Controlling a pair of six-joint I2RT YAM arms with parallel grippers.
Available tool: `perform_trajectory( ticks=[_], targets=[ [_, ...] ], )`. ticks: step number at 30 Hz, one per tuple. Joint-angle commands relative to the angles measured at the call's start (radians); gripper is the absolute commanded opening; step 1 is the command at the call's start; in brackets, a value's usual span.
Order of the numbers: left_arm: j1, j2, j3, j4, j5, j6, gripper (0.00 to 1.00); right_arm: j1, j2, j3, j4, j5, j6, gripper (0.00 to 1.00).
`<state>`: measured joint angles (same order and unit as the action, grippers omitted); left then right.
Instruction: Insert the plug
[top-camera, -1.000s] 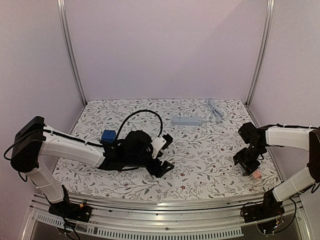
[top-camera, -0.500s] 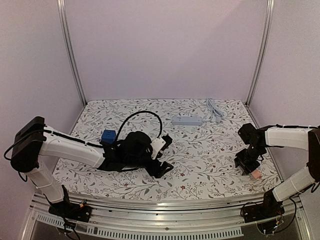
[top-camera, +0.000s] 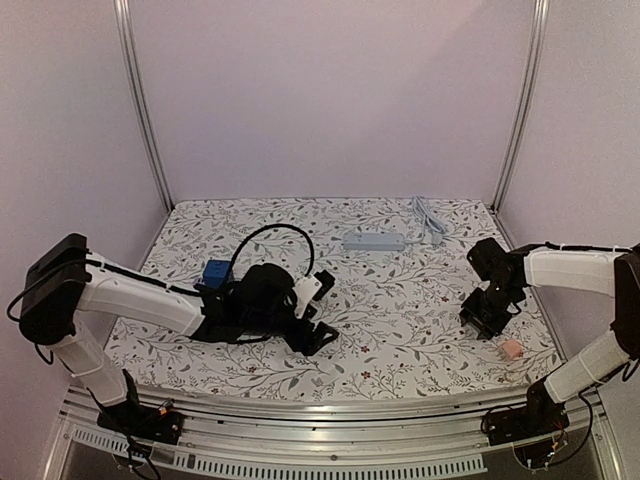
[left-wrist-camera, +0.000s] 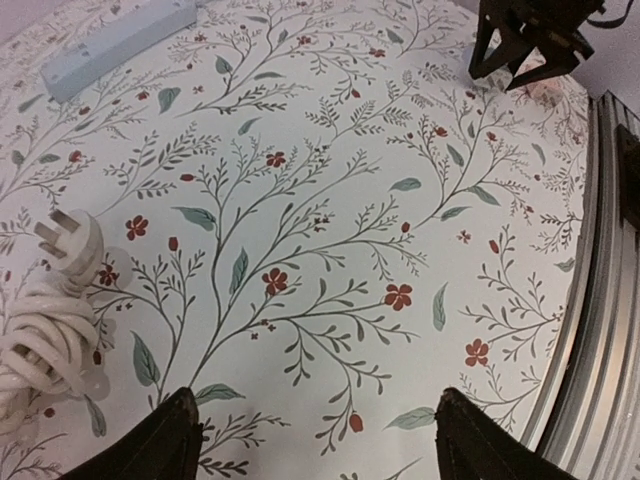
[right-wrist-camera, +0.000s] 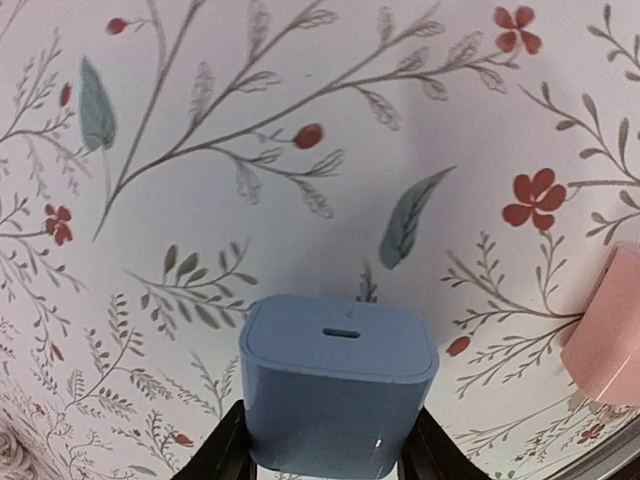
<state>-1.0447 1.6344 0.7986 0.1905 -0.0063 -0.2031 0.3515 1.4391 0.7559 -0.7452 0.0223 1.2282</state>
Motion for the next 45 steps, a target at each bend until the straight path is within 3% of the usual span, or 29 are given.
perform_trajectory(
  ticks=[1, 7, 17, 29, 39, 45],
  targets=[
    [0.043, -0.05, -0.026, 0.02, 0.046, -0.029, 0.8, 0.082, 0.001, 0.098, 0.003, 0.088, -0.104, 0.0],
    [0.121, -0.107, -0.047, -0.001, 0.137, -0.078, 0.8, 0.224, -0.05, 0.136, 0.092, 0.16, -0.252, 0.0],
    [0.209, -0.12, 0.016, -0.087, 0.265, -0.202, 0.72, 0.496, -0.225, 0.087, 0.399, 0.151, -0.604, 0.0],
    [0.209, -0.159, 0.1, -0.23, 0.327, -0.247, 0.67, 0.86, -0.093, 0.134, 0.505, 0.426, -0.948, 0.0],
    [0.186, -0.164, 0.087, -0.207, 0.424, -0.261, 0.61, 0.96, -0.005, 0.143, 0.575, 0.492, -1.095, 0.0],
    [0.173, -0.137, 0.087, -0.106, 0.555, -0.277, 0.61, 0.996, -0.017, 0.153, 0.566, 0.478, -1.138, 0.0]
  ],
)
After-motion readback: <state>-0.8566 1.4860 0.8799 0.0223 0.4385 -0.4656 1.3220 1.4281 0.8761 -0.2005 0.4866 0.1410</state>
